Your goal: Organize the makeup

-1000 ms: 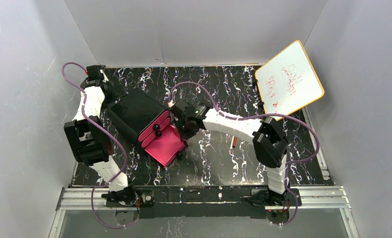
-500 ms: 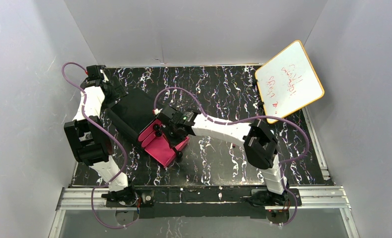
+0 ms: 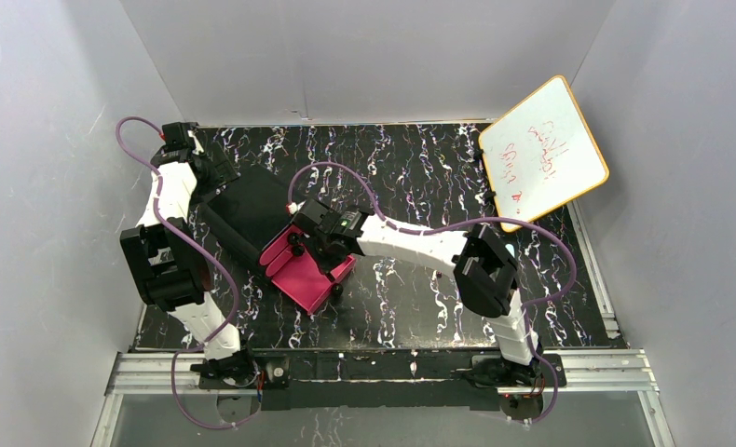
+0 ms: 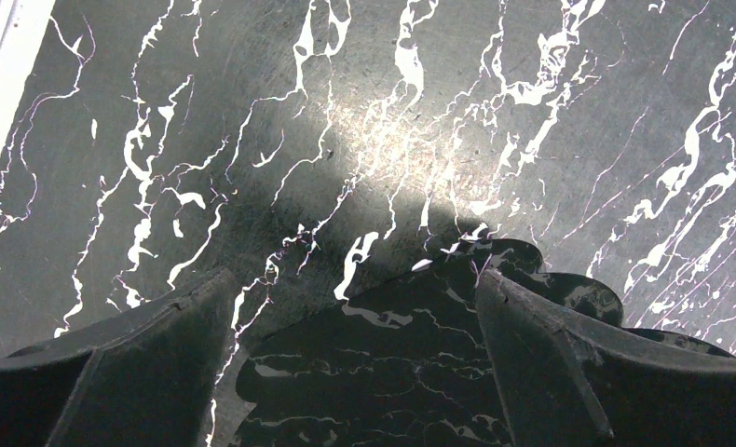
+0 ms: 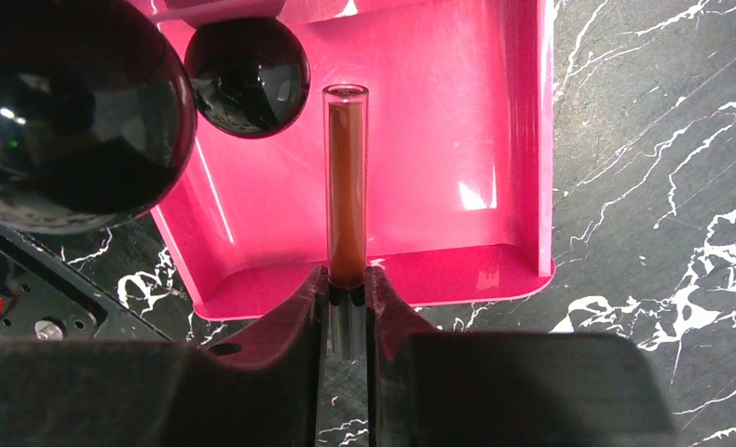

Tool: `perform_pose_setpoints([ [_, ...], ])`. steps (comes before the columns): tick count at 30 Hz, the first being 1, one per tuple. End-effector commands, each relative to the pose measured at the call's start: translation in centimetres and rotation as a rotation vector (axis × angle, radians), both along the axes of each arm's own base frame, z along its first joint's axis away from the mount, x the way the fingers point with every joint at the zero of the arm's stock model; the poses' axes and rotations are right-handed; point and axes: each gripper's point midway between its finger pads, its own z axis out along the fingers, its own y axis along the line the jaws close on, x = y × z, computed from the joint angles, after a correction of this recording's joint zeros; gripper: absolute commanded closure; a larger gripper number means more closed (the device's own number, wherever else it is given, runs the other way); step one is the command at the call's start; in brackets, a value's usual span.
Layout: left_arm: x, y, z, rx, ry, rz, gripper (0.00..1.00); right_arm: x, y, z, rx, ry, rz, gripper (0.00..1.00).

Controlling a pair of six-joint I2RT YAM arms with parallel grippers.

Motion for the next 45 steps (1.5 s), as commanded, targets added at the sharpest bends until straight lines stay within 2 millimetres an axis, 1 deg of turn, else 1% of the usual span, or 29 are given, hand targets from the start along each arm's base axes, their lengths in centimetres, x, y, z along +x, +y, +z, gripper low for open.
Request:
perform_pose_setpoints([
  [1,-1.7,-1.7,-0.4,-0.026,0.06,-0.057,0.02,1.0,0.8,-0.3,0.013,-0.032,-0.004,0.7],
  [2,-1.7,-1.7,-0.4,-0.026,0.061,-0.057,0.02,0.9,0.8,-0.4,0.009,-0.033,-0.002,0.67],
  [3,-1.7,-1.7,-0.5,-0.027,0.063,-0.058,0.02,0.9,0.7,-0.5,0.004,-0.033,-0.003,0.61],
  [4,-1.7,-1.7,-0.4,-0.027,0.063,-0.057,0.02,0.9,0.6,-0.6,-0.001,-0.034,-0.002,0.6],
  [6,-1.6,-1.7,-0.4,-0.026,0.062,-0.058,0.02,1.0,0.5,-0.7,-0.005,-0.036,-0.004,0.55],
  [9,-1.6,-1.7,-0.4,-0.027,0.063,-0.057,0.01,1.2,0.2,-0.8,-0.018,-0.049,-0.01,0.55],
  [10,-1.6,-1.7,-0.4,-0.026,0.064,-0.059,0.02,1.5,0.1,-0.5,-0.023,-0.066,-0.019,0.55],
  [12,-1.6,-1.6,-0.4,-0.024,0.064,-0.058,0.02,2.3,-0.7,0.5,-0.04,-0.108,-0.053,0.55],
  [13,-1.6,-1.6,-0.4,-0.024,0.065,-0.057,0.02,2.9,-1.4,1.3,-0.05,-0.144,-0.086,0.55],
  [15,-1.6,-1.6,-0.4,-0.023,0.066,-0.056,0.02,4.1,-3.1,3.3,-0.059,-0.2,-0.161,0.53],
  [17,-1.6,-1.5,-0.4,-0.021,0.065,-0.056,0.02,5.4,-5.6,4.9,-0.038,-0.206,-0.25,0.51],
  [18,-1.6,-1.5,-0.4,-0.019,0.067,-0.055,0.02,6.3,-7.1,5.7,-0.013,-0.196,-0.304,0.52],
  [21,-1.6,-1.6,-0.5,-0.023,0.067,-0.058,0.02,8.8,-12.6,6.3,0.048,-0.149,-0.465,0.55],
  [22,-1.5,-1.6,-0.5,-0.025,0.067,-0.059,0.02,9.5,-14.6,6.0,0.052,-0.13,-0.52,0.55],
  [23,-1.5,-1.6,-0.5,-0.026,0.065,-0.06,0.02,10.5,-17.1,6.1,0.063,-0.113,-0.599,0.56],
  [24,-1.5,-1.7,-0.4,-0.027,0.063,-0.061,0.02,10.7,-19.1,5.2,0.045,-0.093,-0.651,0.56],
  [26,-1.5,-1.7,-0.4,-0.028,0.064,-0.061,0.02,10.8,-22.1,4.0,0.01,-0.073,-0.739,0.57],
  [28,-1.5,-1.7,-0.4,-0.029,0.064,-0.06,0.02,10.3,-24.1,2.7,-0.024,-0.042,-0.796,0.57],
  [30,-1.6,-1.7,-0.4,-0.031,0.064,-0.062,0.02,9.5,-25.0,1.4,-0.044,-0.01,-0.824,0.57],
  [34,-1.5,-1.7,-0.3,-0.027,0.059,-0.06,0.02,8.2,-26.0,-0.9,-0.065,0.038,-0.863,0.61],
  [39,-1.7,-1.7,-0.3,-0.027,0.062,-0.059,0.01,7.1,-27.8,-2.5,-0.105,0.057,-0.915,0.66],
  [42,-1.6,-1.7,-0.3,-0.028,0.06,-0.06,0.02,6.7,-28.8,-3.2,-0.113,0.063,-0.943,0.66],
  [45,-1.7,-1.7,-0.3,-0.029,0.061,-0.061,0.02,6.3,-29.3,-4.0,-0.113,0.077,-0.953,0.66],
])
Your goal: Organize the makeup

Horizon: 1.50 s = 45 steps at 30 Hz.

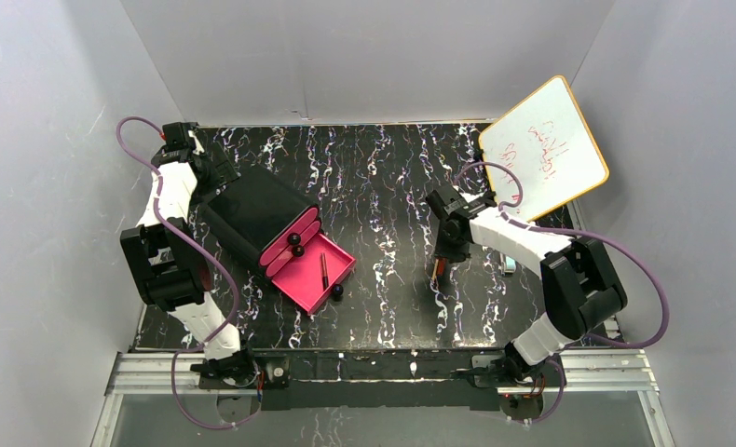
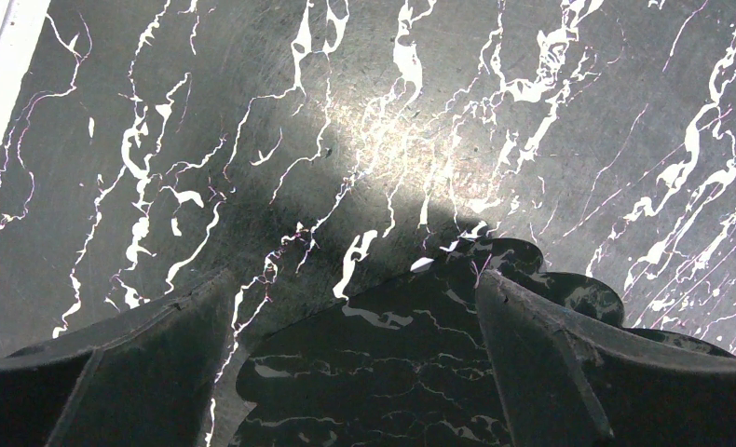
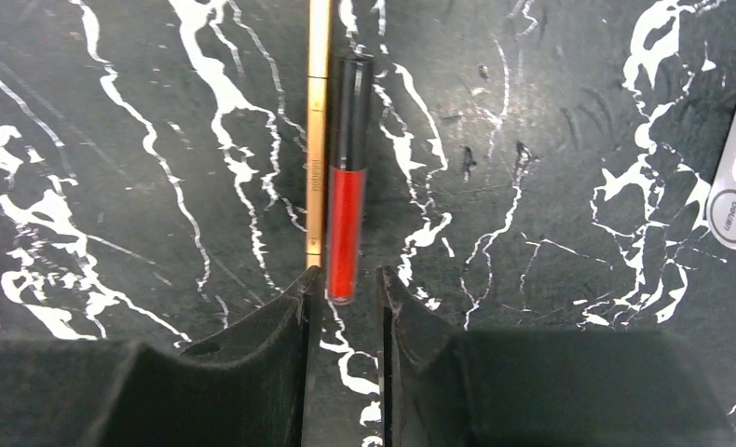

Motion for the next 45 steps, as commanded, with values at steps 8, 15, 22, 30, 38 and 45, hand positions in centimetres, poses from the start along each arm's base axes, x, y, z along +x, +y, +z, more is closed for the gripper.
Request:
perform_pose_setpoints([
  [8,-1.7,-1.6,-0.3,-0.024,0.06,-0.055,0.02,0.0,-0.5,-1.5,0.043,-0.016,-0.053,0.66],
  [15,-1.6,-1.6,-0.3,-0.024,0.06,-0.056,0.02,0.5,-0.3,-1.3,0.047,-0.029,-0.046,0.66],
  [22,-1.7,-1.6,-0.4,-0.024,0.062,-0.056,0.02,0.6,-0.2,-1.8,0.04,-0.016,-0.041,0.66],
  [30,-1.6,-1.6,-0.5,-0.023,0.064,-0.058,0.02,1.0,-0.3,-3.2,0.016,-0.009,-0.033,0.66],
  [38,-1.7,-1.6,-0.5,-0.018,0.067,-0.058,0.02,0.2,-0.4,-5.6,0.007,0.04,-0.027,0.81],
  [45,-1.6,-1.5,-0.5,-0.018,0.068,-0.059,0.02,0.4,-2.3,-2.4,-0.065,-0.024,-0.043,0.99],
])
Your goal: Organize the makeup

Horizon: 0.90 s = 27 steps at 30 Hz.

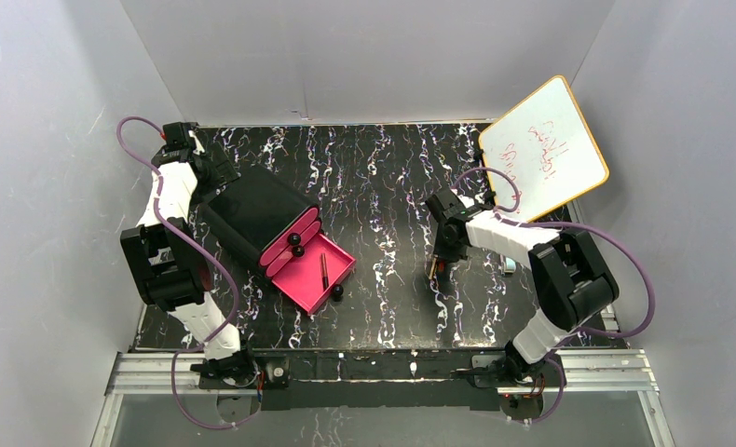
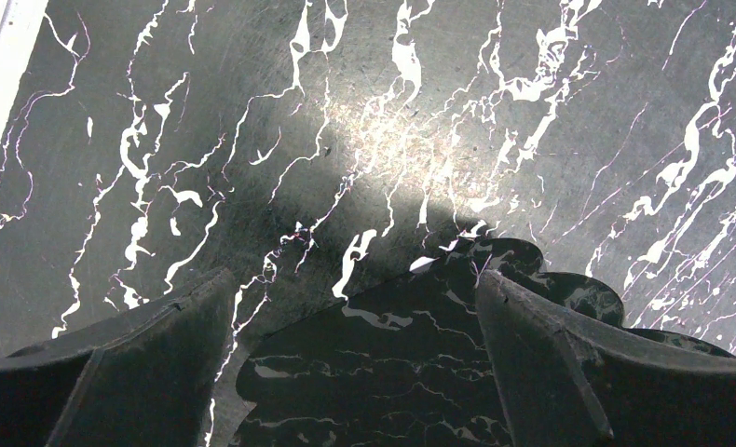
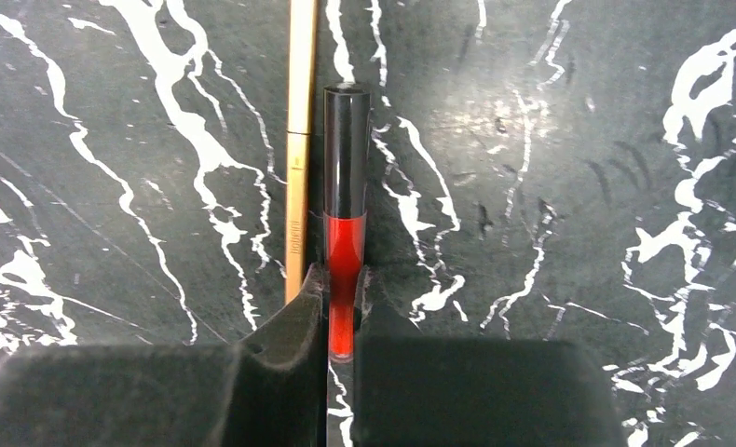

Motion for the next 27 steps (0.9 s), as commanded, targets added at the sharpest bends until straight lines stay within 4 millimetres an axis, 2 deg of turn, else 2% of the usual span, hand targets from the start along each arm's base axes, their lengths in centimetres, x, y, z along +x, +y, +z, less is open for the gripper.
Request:
perform_pose_setpoints([
  [1,-1.5,-1.5,-0.5,-0.019,0.069,-0.057,0.02,-0.3,-1.9,2.2,-0.077,-0.037,-0.009,0.99],
  [3,-1.5,-1.5,-0.6,-0.021,0.071,-0.058,0.02,0.8,-0.5,6.0,-0.029,-0.115,0.052,0.99],
  [4,-1.4,-1.5,-0.7,-0.023,0.071,-0.059,0.02,1.4,0.8,8.1,0.006,-0.152,0.113,0.99],
  [8,-1.4,-1.6,-0.7,-0.024,0.074,-0.06,0.02,1.6,8.2,15.6,0.134,-0.25,0.418,0.99],
  [10,-1.4,-1.6,-0.6,-0.022,0.071,-0.06,0.02,0.3,11.7,17.3,0.214,-0.212,0.541,0.99],
  [14,-1.5,-1.6,-0.3,-0.019,0.064,-0.06,0.02,-2.1,17.3,18.7,0.356,-0.145,0.693,0.99],
  [17,-1.6,-1.6,-0.1,-0.017,0.06,-0.061,0.02,-3.6,20.2,18.9,0.416,-0.103,0.749,0.99],
  [22,-1.6,-1.6,0.0,-0.019,0.058,-0.062,0.01,-6.0,23.5,18.7,0.454,-0.028,0.804,0.99],
  [27,-1.6,-1.6,0.1,-0.017,0.055,-0.061,0.02,-8.9,25.7,16.5,0.466,0.068,0.801,0.99],
])
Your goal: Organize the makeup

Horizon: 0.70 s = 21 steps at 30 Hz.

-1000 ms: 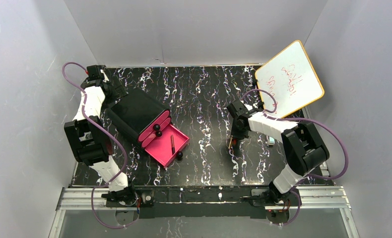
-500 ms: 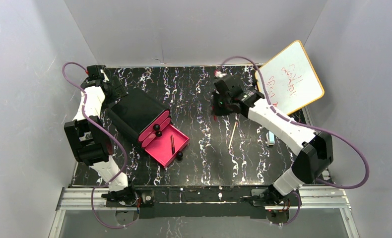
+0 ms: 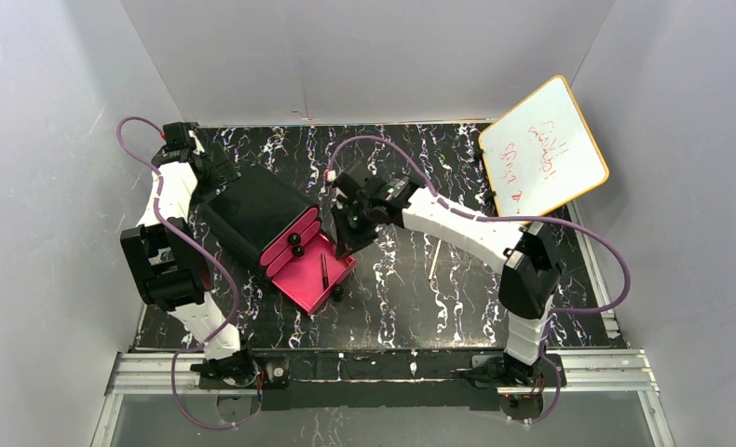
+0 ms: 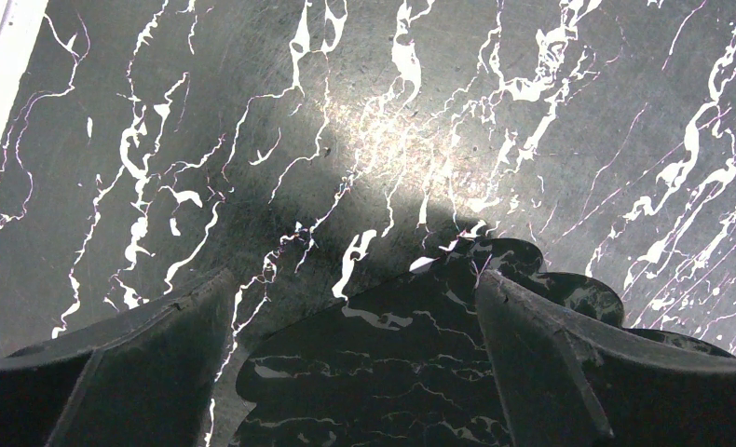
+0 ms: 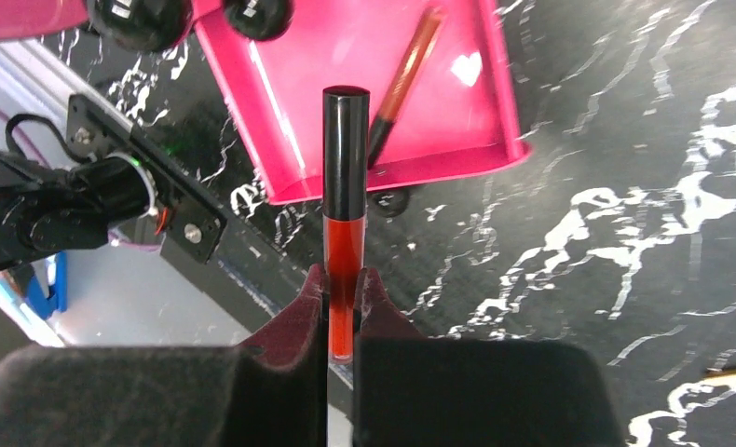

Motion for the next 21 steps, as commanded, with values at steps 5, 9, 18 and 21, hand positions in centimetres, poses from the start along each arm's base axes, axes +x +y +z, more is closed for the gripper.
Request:
perform_pose_setpoints([
  [5,-1.7,-1.6,0.1,-0.018,0.055,-0.063,0.01,-3.9,2.9,-1.3,0.034,0.138,-0.037,0.99],
  [9,-1.7,-1.7,0.0,-0.02,0.055,-0.062,0.02,-3.7,3.5,-2.9,0.047,0.156,-0.113,0.99],
  [18,-1.7,-1.7,0.1,-0.02,0.053,-0.062,0.02,-1.8,4.8,-5.9,0.063,0.145,-0.242,0.99],
  [21,-1.7,-1.7,0.0,-0.02,0.056,-0.062,0.02,-1.3,5.6,-6.3,0.093,0.148,-0.272,0.99],
])
